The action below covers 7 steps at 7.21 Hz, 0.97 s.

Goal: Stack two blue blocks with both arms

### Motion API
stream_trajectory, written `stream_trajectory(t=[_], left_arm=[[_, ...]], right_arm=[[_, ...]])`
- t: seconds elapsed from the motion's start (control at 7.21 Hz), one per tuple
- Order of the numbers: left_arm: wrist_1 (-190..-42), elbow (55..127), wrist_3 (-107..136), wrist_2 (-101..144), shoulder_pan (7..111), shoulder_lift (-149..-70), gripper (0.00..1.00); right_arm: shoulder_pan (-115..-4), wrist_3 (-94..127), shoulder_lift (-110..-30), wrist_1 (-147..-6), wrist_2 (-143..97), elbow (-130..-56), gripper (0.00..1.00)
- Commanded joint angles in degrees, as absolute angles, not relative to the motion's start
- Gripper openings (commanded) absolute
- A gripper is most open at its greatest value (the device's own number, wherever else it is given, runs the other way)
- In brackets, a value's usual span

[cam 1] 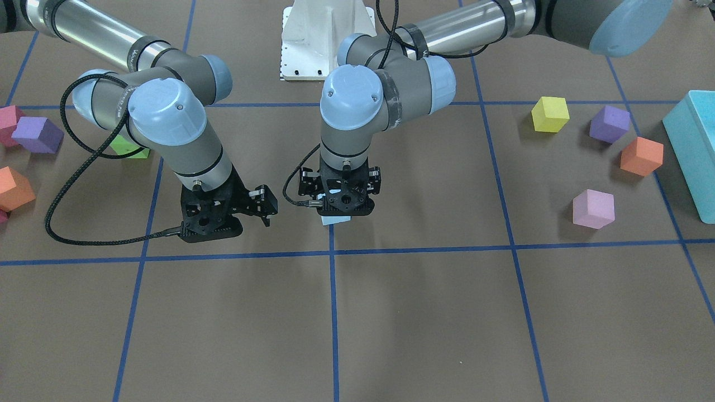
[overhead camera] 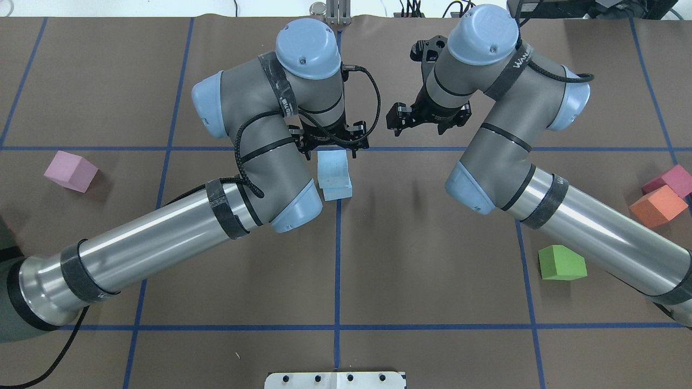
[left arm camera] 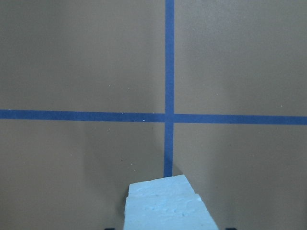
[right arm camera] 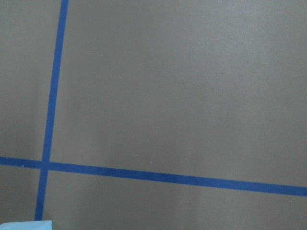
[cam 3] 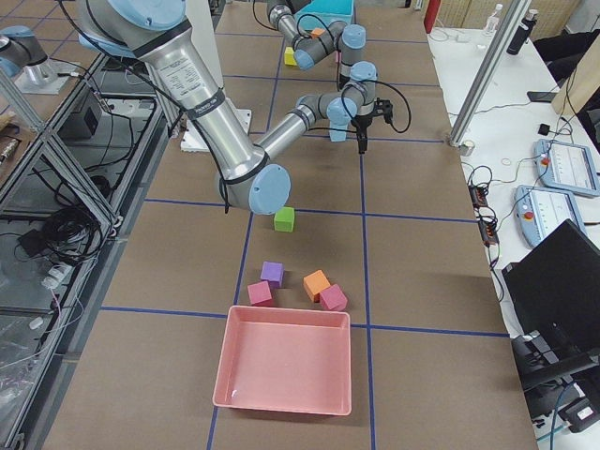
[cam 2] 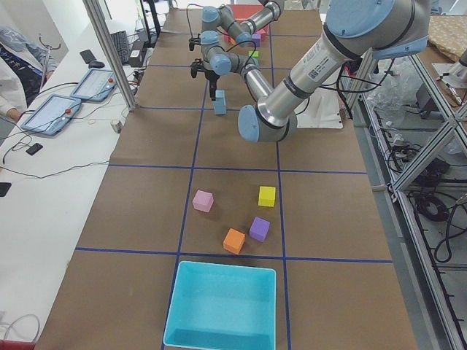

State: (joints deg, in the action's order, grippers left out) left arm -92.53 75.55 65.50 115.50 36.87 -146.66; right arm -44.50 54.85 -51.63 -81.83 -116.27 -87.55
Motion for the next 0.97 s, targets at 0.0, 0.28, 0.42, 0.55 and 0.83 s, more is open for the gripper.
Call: stream_trajectory(t=[0.0, 0.28, 0.42, 0.55, 0.83], left_arm=[[-91.6, 77.9, 63.6, 116.7, 40.1, -146.2, 1.00], [-87.4, 85.9, 51.9, 121.0, 46.4, -140.3, 1.00], [-84.4, 90.7, 44.6, 121.3, 50.1, -137.1, 1.00], [-81.2, 95.7, 35.9, 121.7, 54.1, -132.9, 1.00], [-78.8, 99.2, 17.3, 126.3, 64.9, -124.6, 1.00]], right_arm=[[-45.9, 52.0, -54.0, -81.9, -117.0, -90.8, 1.00], [-52.1, 37.4, -59.3, -82.5, -117.1, -93.4, 1.00], [-54.5, 35.2, -62.2, -82.4, -116.3, -95.7, 1.00], [-58.1, 37.3, -62.7, -82.7, -115.8, -97.0, 1.00], [-61.9, 34.0, -65.4, -83.2, -118.4, -98.3, 1.00]])
